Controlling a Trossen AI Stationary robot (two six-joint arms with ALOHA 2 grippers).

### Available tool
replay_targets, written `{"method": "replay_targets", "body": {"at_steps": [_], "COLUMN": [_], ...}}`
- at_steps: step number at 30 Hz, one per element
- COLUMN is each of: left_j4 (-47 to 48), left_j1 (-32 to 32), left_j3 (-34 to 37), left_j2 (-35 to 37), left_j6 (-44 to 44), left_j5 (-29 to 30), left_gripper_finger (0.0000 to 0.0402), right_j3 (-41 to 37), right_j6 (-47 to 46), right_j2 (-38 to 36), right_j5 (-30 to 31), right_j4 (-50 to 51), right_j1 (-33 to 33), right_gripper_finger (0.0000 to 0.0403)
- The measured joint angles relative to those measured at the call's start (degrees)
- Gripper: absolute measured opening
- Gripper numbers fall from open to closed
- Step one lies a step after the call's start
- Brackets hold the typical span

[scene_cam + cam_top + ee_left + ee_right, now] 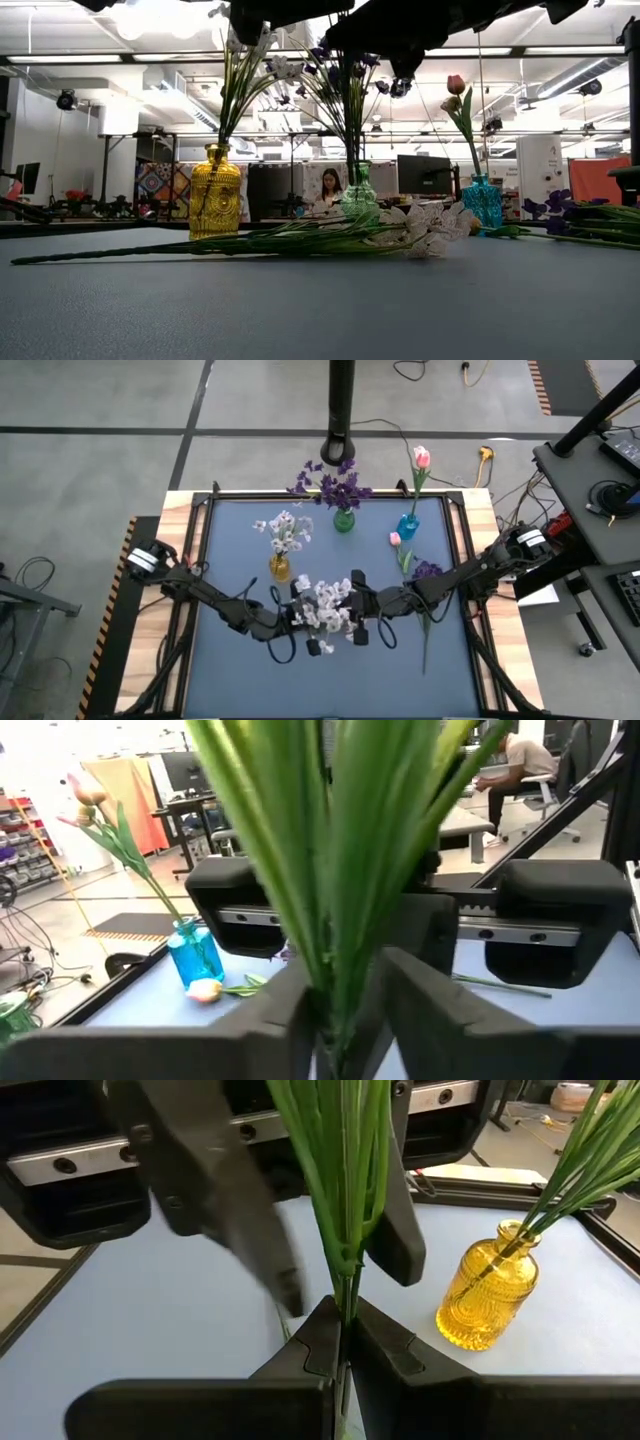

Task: Sort flowers into vase by color
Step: Put the bottom white flowers into the yellow vase

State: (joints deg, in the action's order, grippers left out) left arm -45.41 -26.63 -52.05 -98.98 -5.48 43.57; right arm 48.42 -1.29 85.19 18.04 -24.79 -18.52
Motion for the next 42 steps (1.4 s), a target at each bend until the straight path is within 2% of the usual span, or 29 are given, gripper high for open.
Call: {"method": "replay_targets", "body": {"at_steps": [5, 7, 11, 16, 19, 24, 32, 37, 42], "left_j4": [0.0, 0.0, 0.2, 1.2, 4.1, 8.3, 22.2, 29.5, 36.7], "left_j1": [0.0, -0.1, -0.1, -0.4, -1.0, -3.3, -8.2, -9.2, -8.9], "left_j3": [0.0, 0.0, 0.0, 0.0, 0.0, 0.0, -0.6, -0.7, -0.7], "left_j2": [0.0, 0.0, 0.0, 0.3, 1.4, 4.6, 11.6, 17.0, 22.9], "left_j6": [0.0, 0.0, 0.0, 0.0, 0.1, 0.3, 4.6, 5.0, 7.9], "left_j5": [0.2, 0.2, 0.2, 0.8, 1.3, 6.7, 17.7, 24.1, 25.7], "left_gripper_finger": [0.0019, 0.0007, 0.0015, 0.0009, 0.0006, 0.0007, 0.0008, 0.0008, 0.0008], "right_j3": [0.0, 0.0, 0.0, 0.0, 0.0, 0.0, 0.0, 0.0, 0.0], "right_j6": [-0.2, -0.6, -1.7, -2.8, -4.8, -9.1, -15.0, -18.2, -27.7], "right_j2": [0.0, 0.0, 0.0, -0.7, -2.7, -7.9, -16.4, -18.5, -19.8], "right_j5": [-0.1, -0.1, 0.0, 0.0, 0.0, 0.1, 2.1, 7.4, 13.7], "right_j4": [0.0, 0.1, 0.1, 1.0, 4.5, 13.4, 27.7, 33.3, 45.4], "right_j1": [-0.1, -0.3, -0.2, -0.3, -0.3, -0.3, -0.2, -0.1, 3.2], "right_gripper_finger": [0.0013, 0.0017, 0.0048, 0.0116, 0.015, 0.0188, 0.0203, 0.0203, 0.0203]}}
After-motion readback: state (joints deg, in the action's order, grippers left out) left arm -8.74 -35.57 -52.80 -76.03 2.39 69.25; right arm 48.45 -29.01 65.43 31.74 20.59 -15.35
